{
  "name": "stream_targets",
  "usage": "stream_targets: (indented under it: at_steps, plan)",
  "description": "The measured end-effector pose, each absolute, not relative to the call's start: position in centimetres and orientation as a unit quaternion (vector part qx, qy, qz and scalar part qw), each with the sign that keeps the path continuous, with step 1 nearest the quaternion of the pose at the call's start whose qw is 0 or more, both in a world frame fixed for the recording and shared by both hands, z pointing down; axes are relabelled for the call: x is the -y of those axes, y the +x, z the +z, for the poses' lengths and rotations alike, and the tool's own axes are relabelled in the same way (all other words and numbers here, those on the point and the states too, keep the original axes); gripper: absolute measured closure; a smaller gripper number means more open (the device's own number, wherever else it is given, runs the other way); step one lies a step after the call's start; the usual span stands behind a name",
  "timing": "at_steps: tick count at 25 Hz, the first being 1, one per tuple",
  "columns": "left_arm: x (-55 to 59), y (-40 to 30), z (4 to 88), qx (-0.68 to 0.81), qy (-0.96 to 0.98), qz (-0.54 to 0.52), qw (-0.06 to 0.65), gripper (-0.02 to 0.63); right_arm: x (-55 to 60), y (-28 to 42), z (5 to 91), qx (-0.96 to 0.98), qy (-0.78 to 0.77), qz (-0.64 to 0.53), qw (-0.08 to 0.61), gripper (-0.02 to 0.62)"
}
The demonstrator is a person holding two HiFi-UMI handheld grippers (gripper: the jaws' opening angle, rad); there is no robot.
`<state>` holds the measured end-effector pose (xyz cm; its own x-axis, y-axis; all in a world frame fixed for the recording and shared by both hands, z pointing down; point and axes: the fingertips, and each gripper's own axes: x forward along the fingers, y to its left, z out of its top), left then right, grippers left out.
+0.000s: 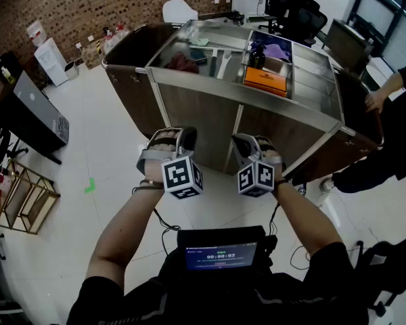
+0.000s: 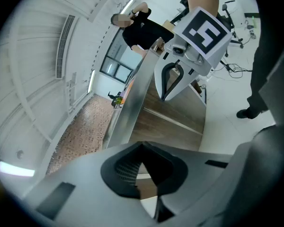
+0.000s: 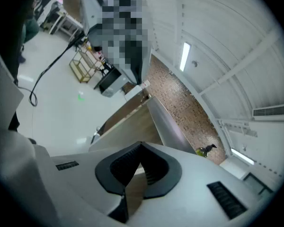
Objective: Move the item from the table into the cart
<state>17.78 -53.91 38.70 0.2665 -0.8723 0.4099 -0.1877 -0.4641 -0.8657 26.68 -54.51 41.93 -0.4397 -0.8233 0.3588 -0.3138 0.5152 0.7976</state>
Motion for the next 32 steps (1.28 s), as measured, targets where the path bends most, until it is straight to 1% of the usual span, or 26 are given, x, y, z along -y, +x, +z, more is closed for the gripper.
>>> stream_targets:
  at_steps: [5, 10, 13, 16, 18, 22, 26, 28, 32]
  plan:
    - [53.4, 11.7, 37.1, -0.42, -0.708, -0.456, 0.338, 0.603, 55.0, 20.9, 39.2, 0.822, 0.362, -0.315, 0.309, 0.594]
    - [50.8, 5.8, 35.9, -0.494, -0.665, -0.479, 0.289, 0.602, 54.7, 16.0, 36.6, 0.861, 0.305, -0.33, 0.238, 0.594]
    - [48.2, 2.6, 34.6, -0.552, -0.643, -0.473, 0.242, 0.601, 53.8, 13.3, 35.2, 0.888, 0.256, -0.321, 0.208, 0.594]
    - [43.6, -1.5, 32.9, -0.631, -0.637, -0.413, 0.159, 0.601, 51.2, 8.5, 34.1, 0.916, 0.178, -0.309, 0.182, 0.594]
    - [38.5, -6.2, 31.6, -0.691, -0.598, -0.388, 0.123, 0.601, 48.1, 3.3, 33.4, 0.938, 0.118, -0.287, 0.152, 0.594]
    - [27.3, -15.0, 30.8, -0.783, -0.518, -0.333, 0.085, 0.601, 39.3, -6.3, 33.3, 0.958, 0.031, -0.259, 0.117, 0.594]
    - [14.4, -21.6, 31.8, -0.854, -0.446, -0.267, 0.03, 0.6, 29.4, -15.2, 33.2, 0.97, -0.057, -0.226, 0.07, 0.594]
    - [5.2, -24.6, 31.4, -0.892, -0.395, -0.218, 0.015, 0.6, 22.1, -20.3, 32.7, 0.973, -0.102, -0.203, 0.05, 0.594]
    - [-19.7, -30.8, 30.4, -0.942, -0.31, -0.128, 0.004, 0.6, 0.1, -30.8, 31.2, 0.969, -0.19, -0.158, 0.025, 0.594]
